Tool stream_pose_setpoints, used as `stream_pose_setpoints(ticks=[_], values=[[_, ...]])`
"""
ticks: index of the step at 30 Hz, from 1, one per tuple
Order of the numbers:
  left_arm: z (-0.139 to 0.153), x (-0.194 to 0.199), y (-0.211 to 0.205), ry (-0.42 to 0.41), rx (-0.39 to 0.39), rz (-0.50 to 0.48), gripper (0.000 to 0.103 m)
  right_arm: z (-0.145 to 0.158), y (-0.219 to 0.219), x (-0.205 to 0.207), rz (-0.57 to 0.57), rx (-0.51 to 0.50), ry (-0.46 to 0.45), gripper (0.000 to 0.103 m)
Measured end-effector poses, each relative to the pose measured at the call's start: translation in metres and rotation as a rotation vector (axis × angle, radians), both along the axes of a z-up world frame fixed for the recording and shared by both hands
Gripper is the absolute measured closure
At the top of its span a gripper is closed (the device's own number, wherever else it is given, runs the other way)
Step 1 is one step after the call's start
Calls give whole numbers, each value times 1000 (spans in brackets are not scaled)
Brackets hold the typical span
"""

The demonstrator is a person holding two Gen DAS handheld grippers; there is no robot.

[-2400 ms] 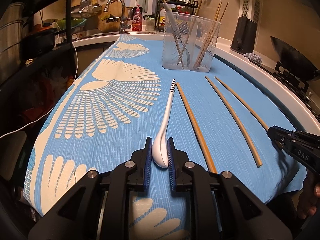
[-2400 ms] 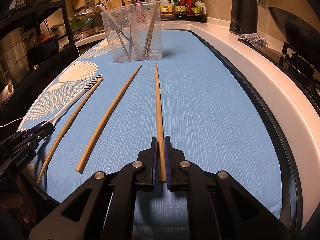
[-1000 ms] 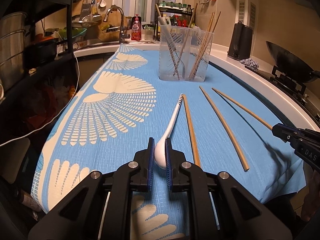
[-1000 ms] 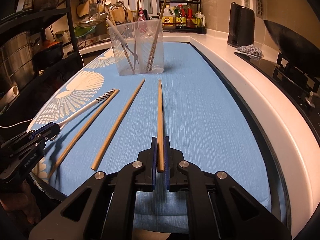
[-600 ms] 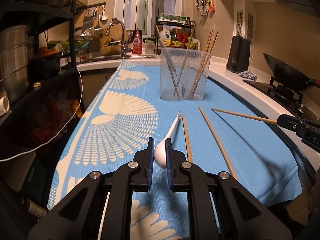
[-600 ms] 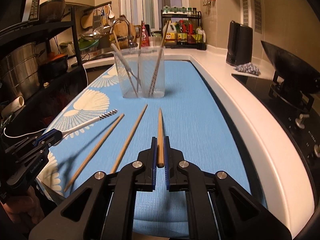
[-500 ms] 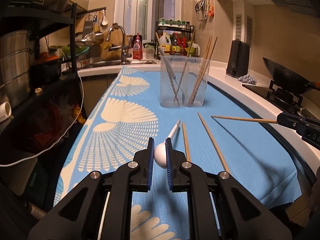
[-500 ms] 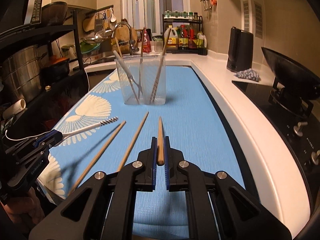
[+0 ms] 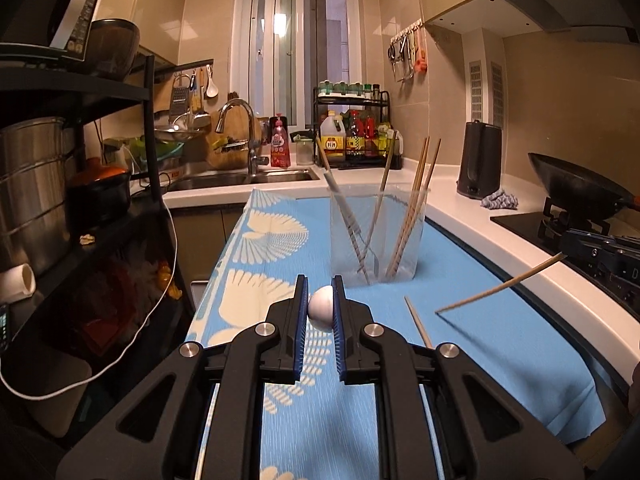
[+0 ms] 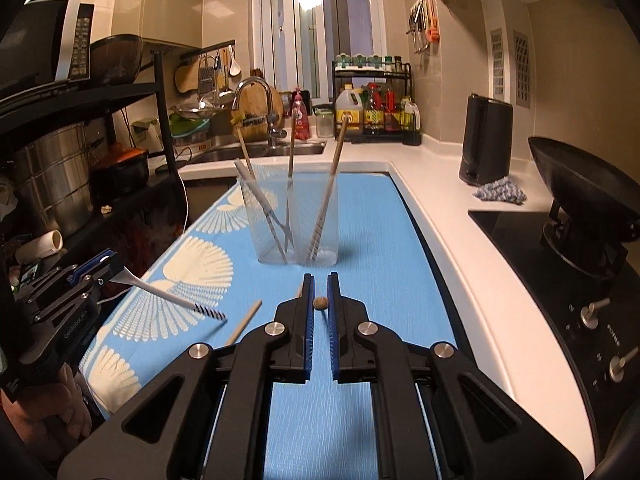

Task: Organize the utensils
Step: 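Lift the spoon and chopstick with both tools and carry them over the container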

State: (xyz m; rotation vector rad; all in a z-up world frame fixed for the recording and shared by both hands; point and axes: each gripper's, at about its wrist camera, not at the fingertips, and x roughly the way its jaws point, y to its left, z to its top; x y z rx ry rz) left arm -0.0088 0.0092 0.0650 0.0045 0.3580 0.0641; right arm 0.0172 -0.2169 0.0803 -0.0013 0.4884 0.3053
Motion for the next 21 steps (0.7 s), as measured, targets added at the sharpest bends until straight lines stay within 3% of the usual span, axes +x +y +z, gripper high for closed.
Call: stream_pose_setpoints(ticks=[3,16,21], values=[[8,10,-1,4,-3,-14,91,14,3,8,12,10,-15,96],[31,49,-4,170,-40,-45,91,53,22,38,38,1,-47,97],[56,69,2,221,-53,-70,91,74,28,54,47,-8,-59,97]])
